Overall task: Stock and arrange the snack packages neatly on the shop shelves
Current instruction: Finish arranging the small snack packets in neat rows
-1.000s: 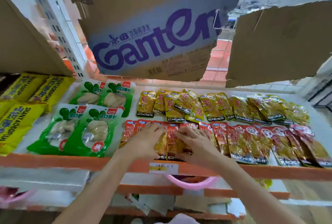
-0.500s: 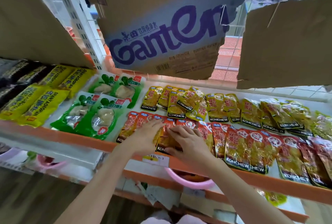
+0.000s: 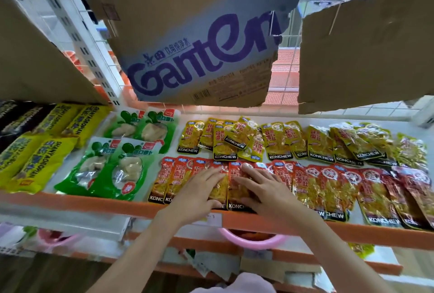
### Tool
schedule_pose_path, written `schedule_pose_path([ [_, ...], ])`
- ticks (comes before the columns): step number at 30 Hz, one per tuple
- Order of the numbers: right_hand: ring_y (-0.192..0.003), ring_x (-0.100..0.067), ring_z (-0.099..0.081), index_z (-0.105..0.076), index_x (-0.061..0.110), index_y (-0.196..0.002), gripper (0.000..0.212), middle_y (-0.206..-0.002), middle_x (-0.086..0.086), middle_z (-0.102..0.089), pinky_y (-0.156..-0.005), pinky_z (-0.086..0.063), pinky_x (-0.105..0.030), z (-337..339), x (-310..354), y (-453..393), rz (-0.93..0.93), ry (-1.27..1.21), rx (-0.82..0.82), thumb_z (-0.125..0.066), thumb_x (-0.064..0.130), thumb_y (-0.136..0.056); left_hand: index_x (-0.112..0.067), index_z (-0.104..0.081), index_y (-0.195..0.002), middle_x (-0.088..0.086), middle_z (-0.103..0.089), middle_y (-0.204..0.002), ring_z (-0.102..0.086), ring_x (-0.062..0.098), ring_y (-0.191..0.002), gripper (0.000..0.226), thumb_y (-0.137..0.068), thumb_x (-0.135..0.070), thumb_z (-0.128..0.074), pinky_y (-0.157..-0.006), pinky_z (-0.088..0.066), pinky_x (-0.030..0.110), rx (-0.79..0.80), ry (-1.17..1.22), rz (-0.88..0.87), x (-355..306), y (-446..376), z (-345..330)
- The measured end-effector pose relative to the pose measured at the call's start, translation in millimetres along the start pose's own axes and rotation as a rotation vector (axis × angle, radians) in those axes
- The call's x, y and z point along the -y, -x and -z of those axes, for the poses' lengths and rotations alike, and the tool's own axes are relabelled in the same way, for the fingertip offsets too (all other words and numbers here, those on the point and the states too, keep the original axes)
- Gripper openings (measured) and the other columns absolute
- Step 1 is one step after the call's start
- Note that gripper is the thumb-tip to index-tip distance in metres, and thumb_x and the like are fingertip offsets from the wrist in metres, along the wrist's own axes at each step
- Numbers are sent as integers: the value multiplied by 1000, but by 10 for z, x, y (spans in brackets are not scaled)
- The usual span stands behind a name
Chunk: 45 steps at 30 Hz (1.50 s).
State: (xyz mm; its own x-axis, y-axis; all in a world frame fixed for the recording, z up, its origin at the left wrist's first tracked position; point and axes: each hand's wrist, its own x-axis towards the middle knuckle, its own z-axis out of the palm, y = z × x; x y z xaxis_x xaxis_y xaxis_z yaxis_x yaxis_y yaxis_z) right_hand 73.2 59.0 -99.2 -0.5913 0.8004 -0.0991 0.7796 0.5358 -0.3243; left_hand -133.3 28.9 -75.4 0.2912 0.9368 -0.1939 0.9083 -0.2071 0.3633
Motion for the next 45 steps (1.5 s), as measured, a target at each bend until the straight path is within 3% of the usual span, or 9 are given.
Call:
schedule_pose_path([
  [4,-142,-14,-8,-16,46,-143,60,-156,13,-5,-114,-11,-41,26,39,-44,-27,66,22,-40,60,-90,-28,-25,-146,-13,-17,-153,-12,9,-141,70,-87,-37,-61,-117,-14,38,17,-39,1,28,-26,16],
  [8,-139,-16,-16,-23,45,-142,65,-155,13,-12,-112,-12,-39,40,77,14,-25,71,27,-47,62,-84,-27,-32,-142,-8,-29,-146,-22,12,-135,53,-93,-40,-49,-112,-23,35,-110,-25,-29,-37,-112,-4],
  [11,-133,-13,-30,-43,38,-135,51,-150,12,-30,-108,-19,-33,114,108,77,1,-1,18,-50,55,-87,-26,-23,-146,-10,-14,-155,-10,11,-142,65,-91,-43,-52,-116,-11,32,-68,-8,-108,-131,-166,-101],
  [14,-122,-14,-45,-59,26,-124,37,-134,9,-50,-103,-35,-30,199,46,176,-50,-155,-111,-59,37,-88,-28,-14,-149,-13,-2,-157,0,8,-143,74,-89,-49,-52,-114,3,27,-43,-65,-149,-136,-192,-211],
  [16,-129,-16,-39,-51,26,-131,44,-141,7,-43,-103,-34,-28,226,-39,242,-137,-86,-160,-59,36,-88,-30,-14,-148,-14,-4,-157,0,8,-143,76,-87,-55,-51,-114,4,26,-62,-48,-135,-119,-202,-237],
  [21,-140,-15,-19,-29,30,-145,62,-153,10,-23,-114,-22,-36,165,-105,263,-266,75,-25,-46,53,-90,-31,-25,-145,-10,-23,-149,-14,12,-138,76,-81,-58,-57,-113,-10,32,-91,-83,-145,-141,-260,-195],
  [38,-126,-23,-34,-47,26,-135,57,-141,9,-44,-101,-32,-39,-66,186,131,-401,67,-234,-52,54,-86,-28,-30,-140,-4,-30,-140,-23,18,-131,72,-81,-58,-57,-108,-20,37,-101,-115,-190,-161,-291,-173],
  [42,-121,-24,-40,-54,19,-130,54,-138,5,-49,-101,-33,-42,-34,255,168,-376,9,-261,-62,45,-84,-25,-37,-134,-1,-30,-136,-23,19,-129,71,-77,-62,-58,-106,-23,38,-70,-66,-180,-184,-377,-104],
  [45,-118,-23,-43,-56,14,-127,42,-139,5,-48,-101,-34,-35,7,279,218,-360,-63,-272,-63,20,-86,-21,-29,-140,-1,-18,-148,-11,20,-138,81,-77,-59,-61,-112,-17,39,-64,19,-213,-245,-430,-116],
])
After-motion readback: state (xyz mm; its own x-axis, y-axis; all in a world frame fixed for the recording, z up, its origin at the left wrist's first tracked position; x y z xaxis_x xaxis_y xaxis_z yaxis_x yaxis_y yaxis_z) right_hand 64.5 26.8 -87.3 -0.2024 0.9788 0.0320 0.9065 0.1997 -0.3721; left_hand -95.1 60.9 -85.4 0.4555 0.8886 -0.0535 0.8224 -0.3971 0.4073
